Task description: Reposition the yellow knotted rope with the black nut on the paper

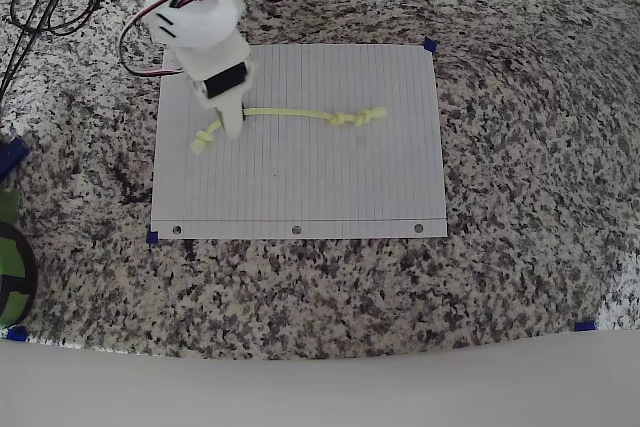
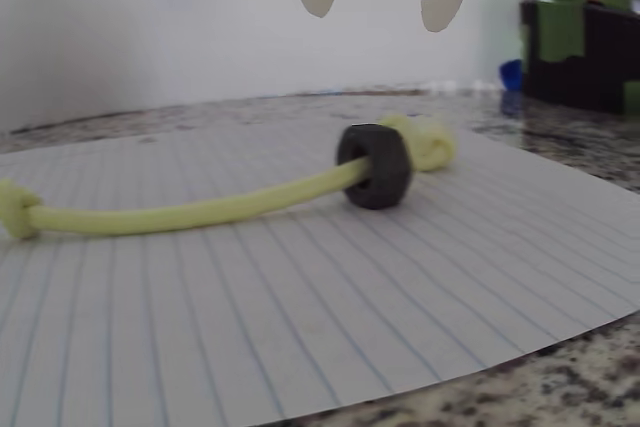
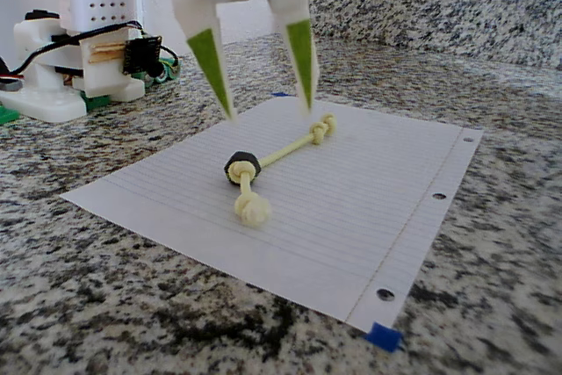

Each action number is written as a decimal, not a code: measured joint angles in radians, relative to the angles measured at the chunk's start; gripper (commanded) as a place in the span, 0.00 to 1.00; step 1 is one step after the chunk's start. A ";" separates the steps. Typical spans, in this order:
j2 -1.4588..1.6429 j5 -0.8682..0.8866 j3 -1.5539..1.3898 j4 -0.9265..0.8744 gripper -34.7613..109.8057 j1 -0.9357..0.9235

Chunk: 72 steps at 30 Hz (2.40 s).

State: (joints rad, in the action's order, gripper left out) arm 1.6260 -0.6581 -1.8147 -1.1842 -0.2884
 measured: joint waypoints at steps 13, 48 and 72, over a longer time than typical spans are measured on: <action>-0.144 0.192 0.043 0.077 0.59 -0.075; -0.282 0.195 0.044 0.189 0.29 -0.035; 0.055 -0.141 0.041 0.265 0.24 -0.199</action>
State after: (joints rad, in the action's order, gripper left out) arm 1.6812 -0.7992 -1.7733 -0.9189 -0.4878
